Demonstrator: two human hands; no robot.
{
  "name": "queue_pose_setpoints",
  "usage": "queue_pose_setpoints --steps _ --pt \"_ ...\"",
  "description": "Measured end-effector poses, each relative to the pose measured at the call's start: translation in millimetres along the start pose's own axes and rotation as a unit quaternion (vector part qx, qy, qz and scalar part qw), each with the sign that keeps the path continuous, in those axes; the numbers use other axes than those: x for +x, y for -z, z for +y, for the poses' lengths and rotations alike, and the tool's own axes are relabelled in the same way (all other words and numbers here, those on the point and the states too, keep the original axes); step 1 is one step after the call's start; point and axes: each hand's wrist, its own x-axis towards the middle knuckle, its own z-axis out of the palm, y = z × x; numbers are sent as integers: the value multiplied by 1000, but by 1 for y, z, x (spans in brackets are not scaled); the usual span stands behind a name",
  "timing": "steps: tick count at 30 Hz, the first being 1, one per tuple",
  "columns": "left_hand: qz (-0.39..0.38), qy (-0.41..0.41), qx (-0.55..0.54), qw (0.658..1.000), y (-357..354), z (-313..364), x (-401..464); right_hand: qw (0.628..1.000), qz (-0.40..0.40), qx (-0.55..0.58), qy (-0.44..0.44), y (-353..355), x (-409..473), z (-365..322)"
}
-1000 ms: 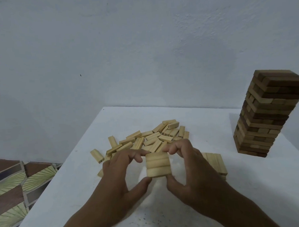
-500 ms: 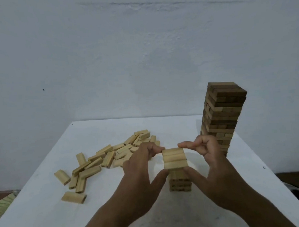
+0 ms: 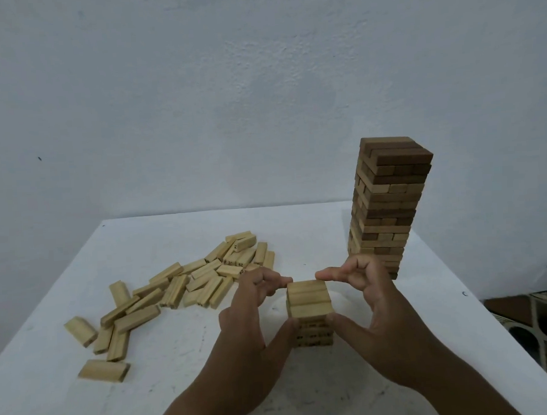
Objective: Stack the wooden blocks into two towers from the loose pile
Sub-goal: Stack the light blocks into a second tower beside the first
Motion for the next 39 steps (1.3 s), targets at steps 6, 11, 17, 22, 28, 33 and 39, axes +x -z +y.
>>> queue_pose_setpoints --steps 6,11,17,22,28,33,39 --pt "-6 -3 33 999 -1 2 0 1000 -7 -12 10 -2 0 4" --pt "-8 3 37 999 0 4 1 1000 -12 -19 15 -2 -1 3" --pt "-10 5 30 999 0 1 -1 999 -14 -32 24 -2 -1 2" --pt "-7 5 19 1000 0 0 -1 999 -14 -32 30 -2 -2 2" --pt "-10 2 32 999 3 -3 -4 1000 0 -8 3 0 0 0" --pt "-28 11 126 992 4 1 -8 991 -34 -125 -32 -2 -1 2" --pt "-46 29 229 972 -3 2 -11 958 -159 -234 -50 -5 -2 5"
